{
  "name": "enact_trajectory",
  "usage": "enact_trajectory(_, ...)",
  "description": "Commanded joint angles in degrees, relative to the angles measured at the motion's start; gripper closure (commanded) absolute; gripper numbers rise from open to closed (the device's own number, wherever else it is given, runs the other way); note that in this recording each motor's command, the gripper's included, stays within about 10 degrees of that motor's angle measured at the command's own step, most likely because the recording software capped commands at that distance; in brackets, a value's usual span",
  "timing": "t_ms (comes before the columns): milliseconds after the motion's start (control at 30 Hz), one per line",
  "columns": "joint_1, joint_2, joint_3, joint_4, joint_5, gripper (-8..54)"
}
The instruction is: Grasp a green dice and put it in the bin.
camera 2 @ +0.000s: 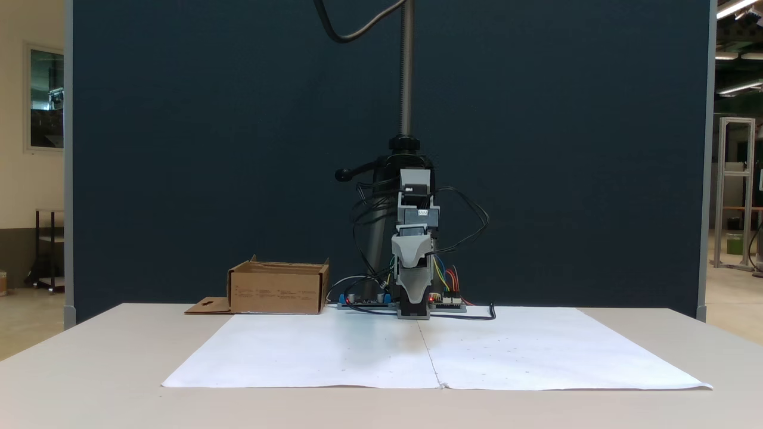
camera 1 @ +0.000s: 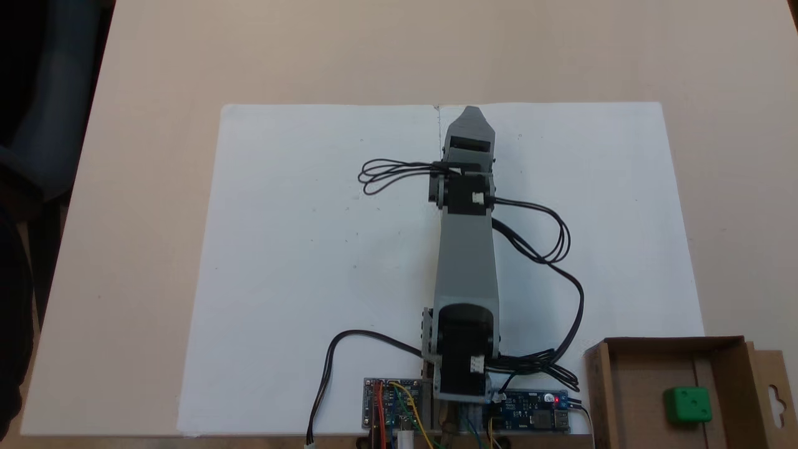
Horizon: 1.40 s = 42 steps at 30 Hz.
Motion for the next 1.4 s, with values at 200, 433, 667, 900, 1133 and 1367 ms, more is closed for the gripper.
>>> enact_trajectory(200,-0.7,17.75,19.16,-21.07,-2.99,2.4)
enact_trajectory(433,-1.76,23.38,33.84,-33.82,-5.01,2.5)
enact_trajectory(667,-1.76,23.64,47.55,-46.91,-4.92,2.5)
enact_trajectory(900,-0.97,23.64,50.45,-57.11,-5.01,2.2)
enact_trajectory(1133,-1.05,23.64,50.45,-64.76,-5.01,2.0)
enact_trajectory(1367,-1.05,23.64,50.45,-71.96,-5.01,1.1)
